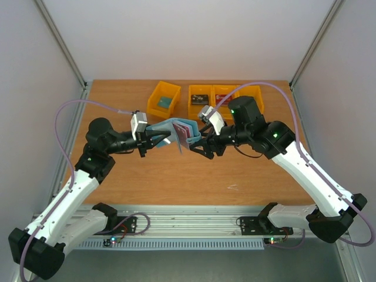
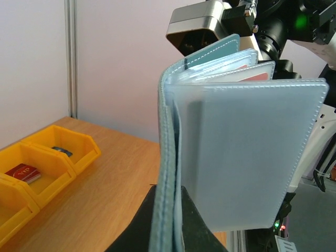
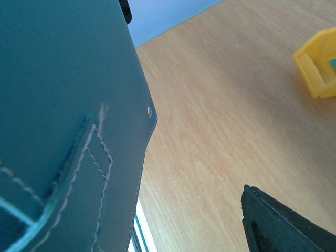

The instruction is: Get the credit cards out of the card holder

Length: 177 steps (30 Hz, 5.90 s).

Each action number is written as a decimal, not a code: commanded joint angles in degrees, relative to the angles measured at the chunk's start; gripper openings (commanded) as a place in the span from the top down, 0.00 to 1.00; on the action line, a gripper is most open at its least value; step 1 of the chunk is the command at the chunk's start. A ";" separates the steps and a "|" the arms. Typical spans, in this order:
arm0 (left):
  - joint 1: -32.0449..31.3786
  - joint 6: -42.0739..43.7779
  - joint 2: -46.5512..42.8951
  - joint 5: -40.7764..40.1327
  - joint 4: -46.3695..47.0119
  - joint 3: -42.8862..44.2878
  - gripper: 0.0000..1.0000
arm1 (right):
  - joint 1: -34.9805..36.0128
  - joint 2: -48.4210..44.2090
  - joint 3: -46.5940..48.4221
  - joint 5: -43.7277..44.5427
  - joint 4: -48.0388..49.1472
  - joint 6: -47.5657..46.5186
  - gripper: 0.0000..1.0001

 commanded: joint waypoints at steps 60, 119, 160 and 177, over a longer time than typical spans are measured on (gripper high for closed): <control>-0.13 0.49 -0.97 -0.31 2.75 -1.11 1.00 | 13.21 1.32 -2.94 9.31 17.33 1.70 0.02; -1.02 -3.34 -1.45 1.51 2.52 -0.96 0.47 | 13.28 7.06 3.33 4.20 8.02 0.41 0.83; -0.40 -7.83 -3.13 2.96 5.50 -4.55 1.00 | 7.41 -3.10 0.17 11.75 11.00 8.08 0.46; -0.40 -6.38 -3.74 5.07 5.12 -4.44 1.00 | 6.60 0.46 0.45 13.59 10.43 10.12 0.60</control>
